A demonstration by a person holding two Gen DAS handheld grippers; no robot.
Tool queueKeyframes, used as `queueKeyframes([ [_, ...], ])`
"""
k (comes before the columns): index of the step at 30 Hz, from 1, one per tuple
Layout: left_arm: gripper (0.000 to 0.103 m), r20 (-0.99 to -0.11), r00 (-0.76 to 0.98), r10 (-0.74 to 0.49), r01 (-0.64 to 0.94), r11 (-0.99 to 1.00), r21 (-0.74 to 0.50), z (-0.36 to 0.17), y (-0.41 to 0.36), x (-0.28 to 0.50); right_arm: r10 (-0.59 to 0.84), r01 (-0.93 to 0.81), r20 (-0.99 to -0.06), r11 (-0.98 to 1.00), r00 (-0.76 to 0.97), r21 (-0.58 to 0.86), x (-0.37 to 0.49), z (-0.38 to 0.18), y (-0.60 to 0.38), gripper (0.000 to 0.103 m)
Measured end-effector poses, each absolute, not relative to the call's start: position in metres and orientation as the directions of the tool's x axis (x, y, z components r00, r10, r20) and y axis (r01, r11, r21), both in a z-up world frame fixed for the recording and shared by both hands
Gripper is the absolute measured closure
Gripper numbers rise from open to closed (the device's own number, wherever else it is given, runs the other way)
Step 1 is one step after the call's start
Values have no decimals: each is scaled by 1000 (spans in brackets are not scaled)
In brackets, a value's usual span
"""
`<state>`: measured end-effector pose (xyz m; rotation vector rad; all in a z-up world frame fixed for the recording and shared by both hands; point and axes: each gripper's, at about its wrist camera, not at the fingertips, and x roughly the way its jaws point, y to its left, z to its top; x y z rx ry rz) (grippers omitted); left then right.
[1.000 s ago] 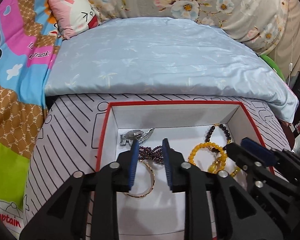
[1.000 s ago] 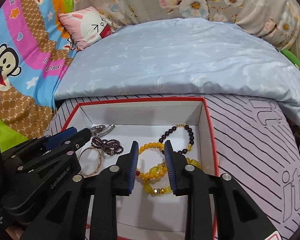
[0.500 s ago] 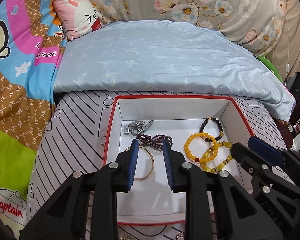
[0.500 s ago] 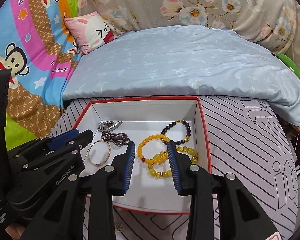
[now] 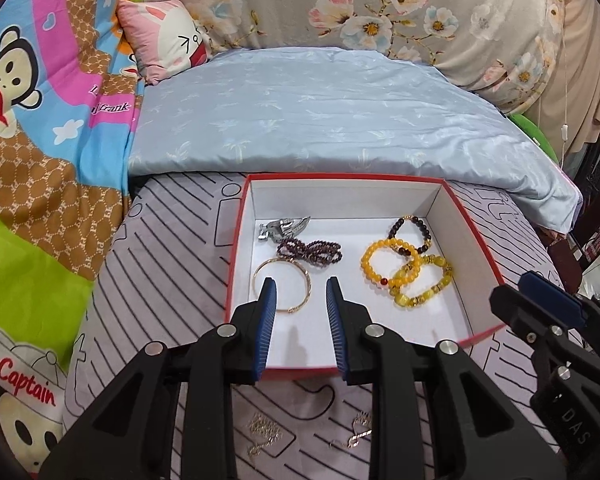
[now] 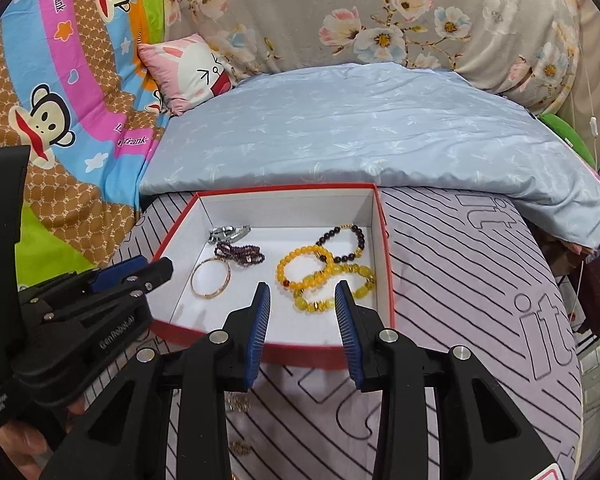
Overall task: Organize jewelry
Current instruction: 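Lift both open tools out of the red box, then grasp the gold bead chain with the right tool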
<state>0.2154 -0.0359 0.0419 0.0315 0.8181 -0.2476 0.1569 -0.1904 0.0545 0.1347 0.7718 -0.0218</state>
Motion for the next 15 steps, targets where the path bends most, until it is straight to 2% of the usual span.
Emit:
queueKeyframes([
  [6,78,-725,667,-172,214,976,-36,38,-16,187,20,71,-710,993,704,98,118,46,-191,69],
  [15,77,-772,616,-157,166,984,-67,8,19,145,81,18,-781,993,620,117,62,7,-170,69],
])
